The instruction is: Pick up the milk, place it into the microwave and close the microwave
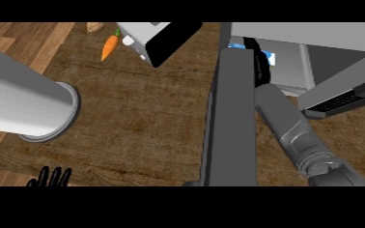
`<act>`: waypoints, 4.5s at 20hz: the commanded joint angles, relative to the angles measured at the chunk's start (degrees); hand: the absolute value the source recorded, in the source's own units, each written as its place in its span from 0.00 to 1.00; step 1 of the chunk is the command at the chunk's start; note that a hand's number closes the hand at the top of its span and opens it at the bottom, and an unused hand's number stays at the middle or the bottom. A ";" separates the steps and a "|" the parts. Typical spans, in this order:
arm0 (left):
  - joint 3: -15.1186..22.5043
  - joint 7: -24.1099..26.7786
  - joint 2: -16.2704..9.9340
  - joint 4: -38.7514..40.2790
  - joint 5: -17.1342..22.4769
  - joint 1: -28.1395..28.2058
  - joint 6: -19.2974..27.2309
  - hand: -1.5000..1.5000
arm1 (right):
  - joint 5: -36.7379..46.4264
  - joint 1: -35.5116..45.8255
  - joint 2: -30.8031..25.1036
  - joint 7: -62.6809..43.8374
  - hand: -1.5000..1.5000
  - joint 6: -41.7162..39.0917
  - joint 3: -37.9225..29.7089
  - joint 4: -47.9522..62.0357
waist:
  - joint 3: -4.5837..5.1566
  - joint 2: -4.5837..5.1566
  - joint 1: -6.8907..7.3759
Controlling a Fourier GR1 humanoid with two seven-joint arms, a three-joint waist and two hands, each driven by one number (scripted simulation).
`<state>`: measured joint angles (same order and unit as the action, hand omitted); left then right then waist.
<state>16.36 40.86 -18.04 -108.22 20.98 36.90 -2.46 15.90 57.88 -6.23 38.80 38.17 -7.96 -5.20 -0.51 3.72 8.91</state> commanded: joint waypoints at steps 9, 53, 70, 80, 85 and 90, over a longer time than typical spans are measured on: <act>1.62 2.12 0.23 -1.48 -1.99 3.45 -0.10 0.00 | -8.18 -7.18 0.89 10.93 0.00 -18.66 -7.58 -1.83 | 0.14 -1.28 -2.84; 15.67 -15.69 7.36 15.88 -20.64 -20.43 2.82 1.00 | -17.77 -45.45 -14.63 24.63 0.00 -53.94 -9.92 -21.33 | 0.53 -3.75 -9.72; 19.97 -31.99 17.62 37.00 -29.00 -41.82 0.55 1.00 | -22.58 -48.33 -21.58 21.10 0.00 -61.30 -10.04 -24.62 | 0.40 -3.46 -10.12; 32.10 -29.16 18.02 51.14 -20.80 -55.56 4.20 1.00 | -25.61 -48.25 -22.56 20.50 0.00 -64.65 -9.17 -27.96 | 0.52 -3.15 -11.54; 38.82 -25.59 18.01 49.14 -12.81 -57.28 11.27 1.00 | -25.22 -48.18 -22.20 21.45 0.00 -65.40 -6.63 -30.43 | 0.53 -2.88 -12.62; 41.67 -25.60 17.98 48.31 -7.18 -61.75 17.80 0.00 | -26.62 -48.36 -22.11 18.26 0.00 -66.19 -4.49 -35.98 | 0.71 -2.89 -15.31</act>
<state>53.14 14.44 -1.45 -58.30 9.40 -22.82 12.26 -9.89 9.38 -28.14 52.80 -20.08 -13.44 -39.31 0.08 0.84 -4.98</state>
